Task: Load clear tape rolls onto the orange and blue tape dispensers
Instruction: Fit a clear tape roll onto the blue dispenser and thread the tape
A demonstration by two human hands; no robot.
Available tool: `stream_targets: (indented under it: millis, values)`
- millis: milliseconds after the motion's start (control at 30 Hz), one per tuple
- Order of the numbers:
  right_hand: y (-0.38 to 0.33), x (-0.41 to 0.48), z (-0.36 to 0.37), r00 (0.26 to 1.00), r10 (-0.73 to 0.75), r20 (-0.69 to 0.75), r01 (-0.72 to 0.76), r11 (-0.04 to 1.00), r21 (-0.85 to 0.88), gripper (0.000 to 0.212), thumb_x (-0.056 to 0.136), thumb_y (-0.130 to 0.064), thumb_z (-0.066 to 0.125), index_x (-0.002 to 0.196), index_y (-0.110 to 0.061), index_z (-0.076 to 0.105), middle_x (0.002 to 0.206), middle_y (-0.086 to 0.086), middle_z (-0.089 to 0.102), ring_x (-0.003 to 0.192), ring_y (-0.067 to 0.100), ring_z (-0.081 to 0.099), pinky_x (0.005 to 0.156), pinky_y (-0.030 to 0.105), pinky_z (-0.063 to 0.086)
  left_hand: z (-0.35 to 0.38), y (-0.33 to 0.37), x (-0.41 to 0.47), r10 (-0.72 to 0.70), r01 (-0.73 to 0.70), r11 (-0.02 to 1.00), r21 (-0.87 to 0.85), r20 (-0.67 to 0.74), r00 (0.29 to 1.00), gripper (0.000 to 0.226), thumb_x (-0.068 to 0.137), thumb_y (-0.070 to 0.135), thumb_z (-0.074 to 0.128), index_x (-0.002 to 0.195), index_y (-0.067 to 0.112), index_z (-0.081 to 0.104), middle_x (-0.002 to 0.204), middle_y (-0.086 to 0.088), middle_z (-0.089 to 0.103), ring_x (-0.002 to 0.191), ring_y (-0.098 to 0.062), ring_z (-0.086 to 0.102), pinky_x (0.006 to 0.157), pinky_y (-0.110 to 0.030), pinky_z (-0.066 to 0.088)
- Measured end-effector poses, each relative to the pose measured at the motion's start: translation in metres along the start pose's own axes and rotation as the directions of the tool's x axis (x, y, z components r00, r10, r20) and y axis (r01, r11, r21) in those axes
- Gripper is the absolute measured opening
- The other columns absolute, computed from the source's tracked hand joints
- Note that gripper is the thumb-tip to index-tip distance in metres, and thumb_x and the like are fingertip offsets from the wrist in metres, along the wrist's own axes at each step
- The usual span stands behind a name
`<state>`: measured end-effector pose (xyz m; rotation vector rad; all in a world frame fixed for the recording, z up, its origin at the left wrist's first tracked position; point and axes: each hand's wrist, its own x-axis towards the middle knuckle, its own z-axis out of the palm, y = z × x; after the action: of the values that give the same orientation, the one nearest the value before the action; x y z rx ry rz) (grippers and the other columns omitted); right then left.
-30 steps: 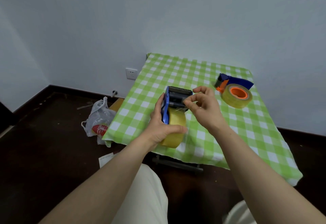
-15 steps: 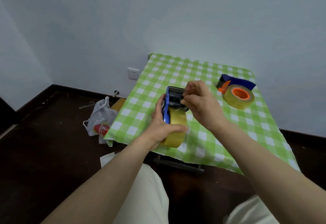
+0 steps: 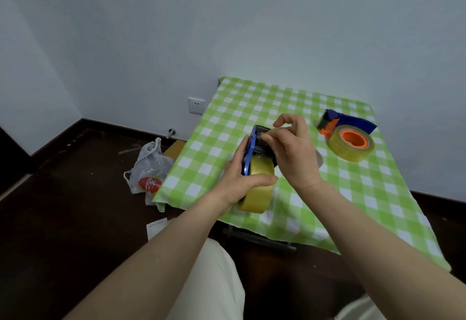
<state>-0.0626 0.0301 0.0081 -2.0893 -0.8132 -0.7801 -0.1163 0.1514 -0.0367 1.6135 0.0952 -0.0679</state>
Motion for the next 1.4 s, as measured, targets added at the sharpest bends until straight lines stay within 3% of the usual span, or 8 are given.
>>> stream_targets:
  millis: [133, 233, 333, 533, 733, 1067, 1233, 1400]
  values:
    - [0.000, 0.002, 0.001, 0.996, 0.091, -0.025, -0.091, 0.996, -0.007, 0.031, 0.085, -0.026, 0.057, 0.077, 0.001, 0.069, 0.098, 0.018, 0.058, 0.068, 0.016, 0.054, 0.051, 0.029, 0.048, 0.000, 0.007, -0.001, 0.023, -0.027, 0.997, -0.071, -0.054, 0.998, 0.083, 0.075, 0.022, 0.077, 0.143, 0.037, 0.031, 0.134, 0.000, 0.054, 0.121, -0.012, 0.054, 0.093, -0.018, 0.046]
    - [0.005, 0.001, 0.001, 0.986, 0.163, -0.028, -0.164, 0.982, -0.089, 0.025, 0.083, -0.025, 0.061, 0.078, -0.002, 0.071, 0.098, 0.012, 0.060, 0.072, 0.010, 0.051, 0.047, 0.014, 0.034, -0.002, 0.006, 0.000, 0.000, 0.000, 1.000, -0.003, -0.009, 1.000, 0.099, 0.065, 0.043, 0.082, 0.144, 0.041, 0.023, 0.145, 0.004, 0.042, 0.132, -0.010, 0.041, 0.106, -0.026, 0.039]
    - [0.009, 0.003, 0.002, 0.983, 0.177, -0.047, -0.180, 0.980, -0.081, 0.025, 0.084, -0.024, 0.061, 0.078, -0.002, 0.070, 0.096, 0.013, 0.060, 0.071, 0.010, 0.050, 0.050, 0.023, 0.039, -0.006, 0.005, -0.003, -0.076, 0.061, 0.988, 0.142, 0.102, 0.992, 0.133, 0.045, 0.050, 0.085, 0.146, 0.050, -0.002, 0.141, 0.014, 0.018, 0.137, -0.011, 0.018, 0.116, -0.036, 0.026]
    - [0.006, 0.005, 0.009, 0.978, 0.204, -0.045, -0.207, 0.976, -0.066, 0.027, 0.086, -0.025, 0.060, 0.080, 0.000, 0.068, 0.096, 0.012, 0.059, 0.075, 0.011, 0.049, 0.055, 0.031, 0.046, -0.004, 0.003, -0.007, -0.083, 0.075, 0.990, 0.121, 0.064, 0.994, 0.138, 0.051, 0.017, 0.082, 0.144, 0.048, -0.014, 0.139, 0.006, 0.014, 0.128, -0.015, 0.038, 0.106, -0.033, 0.043]
    - [0.003, 0.007, 0.014, 0.973, 0.231, -0.016, -0.231, 0.972, -0.035, 0.025, 0.087, -0.024, 0.060, 0.081, -0.001, 0.067, 0.098, 0.009, 0.058, 0.077, 0.010, 0.049, 0.057, 0.035, 0.048, 0.009, 0.004, -0.009, -0.091, 0.076, 0.940, 0.332, 0.032, 0.995, 0.147, 0.060, 0.038, 0.086, 0.139, 0.033, -0.037, 0.155, 0.004, -0.007, 0.142, -0.013, 0.003, 0.100, -0.023, 0.013]
    - [-0.004, 0.008, 0.009, 0.947, 0.314, 0.065, -0.313, 0.949, -0.020, 0.024, 0.093, -0.022, 0.052, 0.091, -0.001, 0.064, 0.122, 0.006, 0.052, 0.097, 0.017, 0.057, 0.076, 0.043, 0.053, 0.006, -0.006, -0.012, 0.053, -0.022, 0.963, 0.269, -0.110, 0.993, 0.137, 0.050, 0.039, 0.090, 0.150, 0.038, -0.003, 0.149, 0.003, 0.019, 0.137, -0.014, 0.022, 0.108, -0.031, 0.028]
    - [-0.004, 0.011, 0.009, 0.937, 0.330, 0.112, -0.323, 0.943, -0.076, 0.026, 0.094, -0.024, 0.050, 0.094, -0.001, 0.063, 0.125, 0.004, 0.051, 0.091, 0.017, 0.058, 0.074, 0.043, 0.052, 0.004, -0.012, -0.011, 0.067, -0.040, 0.976, 0.215, -0.121, 0.990, 0.135, 0.040, 0.057, 0.086, 0.149, 0.041, 0.008, 0.148, 0.009, 0.027, 0.136, -0.010, 0.032, 0.109, -0.033, 0.035]
    - [-0.001, 0.015, 0.013, 0.906, 0.393, 0.159, -0.382, 0.919, -0.097, 0.029, 0.095, -0.028, 0.048, 0.097, -0.003, 0.062, 0.129, 0.003, 0.050, 0.103, 0.018, 0.056, 0.082, 0.039, 0.049, -0.005, -0.012, -0.007, 0.042, -0.030, 0.974, 0.223, -0.046, 0.998, 0.123, 0.045, 0.068, 0.082, 0.146, 0.047, 0.016, 0.149, 0.009, 0.032, 0.137, -0.011, 0.035, 0.112, -0.039, 0.035]
